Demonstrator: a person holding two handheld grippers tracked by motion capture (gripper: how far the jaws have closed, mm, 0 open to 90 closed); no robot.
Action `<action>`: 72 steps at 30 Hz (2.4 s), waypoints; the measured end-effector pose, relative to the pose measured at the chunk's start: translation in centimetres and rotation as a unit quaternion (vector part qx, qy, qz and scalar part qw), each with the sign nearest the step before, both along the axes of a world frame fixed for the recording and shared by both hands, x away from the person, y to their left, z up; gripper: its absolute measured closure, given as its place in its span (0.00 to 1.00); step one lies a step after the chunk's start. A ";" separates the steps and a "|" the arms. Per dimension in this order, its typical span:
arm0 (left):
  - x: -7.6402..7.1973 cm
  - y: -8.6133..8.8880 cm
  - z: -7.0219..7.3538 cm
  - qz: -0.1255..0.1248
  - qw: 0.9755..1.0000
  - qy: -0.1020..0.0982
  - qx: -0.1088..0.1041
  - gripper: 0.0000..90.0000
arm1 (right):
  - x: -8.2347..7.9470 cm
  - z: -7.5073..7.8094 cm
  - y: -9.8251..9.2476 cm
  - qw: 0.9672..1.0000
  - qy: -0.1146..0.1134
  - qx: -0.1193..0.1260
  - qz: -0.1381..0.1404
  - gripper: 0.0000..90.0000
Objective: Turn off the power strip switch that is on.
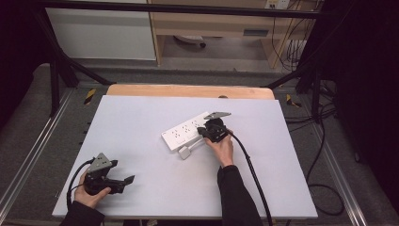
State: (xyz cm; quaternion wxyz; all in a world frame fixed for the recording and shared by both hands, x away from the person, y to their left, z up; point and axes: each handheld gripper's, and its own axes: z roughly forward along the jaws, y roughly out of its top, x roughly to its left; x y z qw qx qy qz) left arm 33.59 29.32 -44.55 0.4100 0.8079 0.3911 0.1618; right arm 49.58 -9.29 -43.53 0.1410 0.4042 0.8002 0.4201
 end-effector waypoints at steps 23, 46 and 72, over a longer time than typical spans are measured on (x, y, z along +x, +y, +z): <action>0.0 0.0 0.0 0.000 1.000 0.000 0.000 0.07 | -0.2 -0.2 0.1 1.000 0.002 -0.005 -0.001 1.00; 0.0 0.0 0.0 0.001 1.000 0.001 0.000 0.07 | -2.2 3.3 -2.2 1.000 -0.003 -0.008 0.009 0.76; 0.1 0.0 -0.1 0.002 1.000 0.004 0.005 0.07 | -6.8 4.9 -7.8 0.999 -0.005 -0.026 -0.022 0.04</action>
